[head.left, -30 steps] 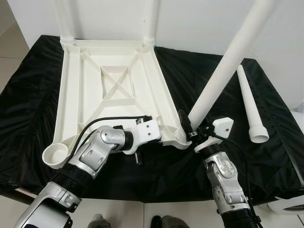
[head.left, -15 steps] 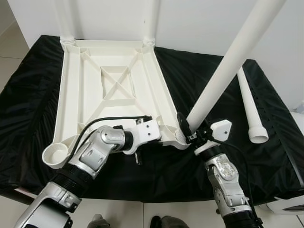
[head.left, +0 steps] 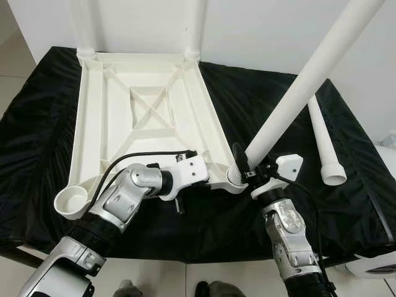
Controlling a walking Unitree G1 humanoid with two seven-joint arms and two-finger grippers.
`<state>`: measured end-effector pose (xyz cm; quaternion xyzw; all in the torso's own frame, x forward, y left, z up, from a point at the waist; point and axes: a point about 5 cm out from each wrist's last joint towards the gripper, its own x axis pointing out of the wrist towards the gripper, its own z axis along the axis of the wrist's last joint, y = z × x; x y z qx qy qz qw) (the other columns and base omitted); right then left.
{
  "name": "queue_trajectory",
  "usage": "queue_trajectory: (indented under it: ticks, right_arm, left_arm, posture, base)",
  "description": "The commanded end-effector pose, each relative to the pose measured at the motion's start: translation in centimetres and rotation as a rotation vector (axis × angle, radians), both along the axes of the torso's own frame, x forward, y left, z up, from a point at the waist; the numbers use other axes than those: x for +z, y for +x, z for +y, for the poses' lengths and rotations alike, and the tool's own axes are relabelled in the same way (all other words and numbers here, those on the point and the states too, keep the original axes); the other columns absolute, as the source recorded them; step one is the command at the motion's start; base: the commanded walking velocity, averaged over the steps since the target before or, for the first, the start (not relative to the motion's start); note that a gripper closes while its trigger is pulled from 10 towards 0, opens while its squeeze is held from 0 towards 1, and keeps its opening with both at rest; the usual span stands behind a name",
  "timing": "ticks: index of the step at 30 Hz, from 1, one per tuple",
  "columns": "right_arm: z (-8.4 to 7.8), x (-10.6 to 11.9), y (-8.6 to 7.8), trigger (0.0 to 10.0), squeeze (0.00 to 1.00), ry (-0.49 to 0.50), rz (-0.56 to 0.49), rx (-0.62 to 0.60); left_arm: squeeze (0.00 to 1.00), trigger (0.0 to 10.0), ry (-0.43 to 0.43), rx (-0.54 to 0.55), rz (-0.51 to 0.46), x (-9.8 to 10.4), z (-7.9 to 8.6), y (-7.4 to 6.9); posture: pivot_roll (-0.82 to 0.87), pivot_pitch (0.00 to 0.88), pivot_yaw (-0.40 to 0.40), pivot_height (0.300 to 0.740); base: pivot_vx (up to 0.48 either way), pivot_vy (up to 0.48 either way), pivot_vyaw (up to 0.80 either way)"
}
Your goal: Building children table
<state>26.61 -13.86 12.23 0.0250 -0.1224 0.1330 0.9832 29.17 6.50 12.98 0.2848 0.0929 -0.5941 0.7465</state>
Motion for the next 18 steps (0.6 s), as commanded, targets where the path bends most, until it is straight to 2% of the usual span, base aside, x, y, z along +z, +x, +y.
queue_trajectory:
  ticks: [1,4,7,11,14,18]
  right_arm:
    - [-4.7,-7.8,-1.8,10.0,0.00,-0.078,0.437,-0.226]
    - [-4.9,-7.4,-1.4,10.0,0.00,-0.102,0.411,-0.225]
    - [-4.4,-6.9,-1.8,10.0,0.00,-0.187,0.328,-0.157]
    - [-3.9,-7.1,-2.9,10.0,0.00,-0.169,0.306,-0.083]
    - [-4.0,-7.2,-3.2,10.0,0.00,-0.166,0.306,-0.075]
    - [-5.0,-7.7,-3.7,10.0,0.00,-0.163,0.324,-0.100]
  left_arm:
    - [0.00,10.0,0.001,0.066,-0.025,0.5,1.6,0.8]
    - [0.00,10.0,0.000,0.065,-0.024,0.5,1.6,0.8]
    - [0.00,10.0,-0.001,0.066,-0.027,0.6,1.6,0.8]
    - [0.00,10.0,-0.002,0.068,-0.028,0.6,1.6,0.8]
    - [0.00,10.0,-0.003,0.069,-0.029,0.6,1.6,0.8]
    - [0.00,10.0,-0.003,0.067,-0.027,0.6,1.6,0.8]
  posture:
    - [0.03,0.092,-0.068,0.740]
    - [0.03,0.092,-0.070,0.740]
    - [0.03,0.091,-0.073,0.740]
    - [0.03,0.092,-0.073,0.740]
    - [0.03,0.094,-0.074,0.740]
    - [0.03,0.096,-0.071,0.740]
  base:
    - [0.000,0.000,0.00]
    - [0.000,0.000,0.00]
    - [0.000,0.000,0.00]
    - [0.000,0.000,0.00]
    - [0.000,0.000,0.00]
    - [0.000,0.000,0.00]
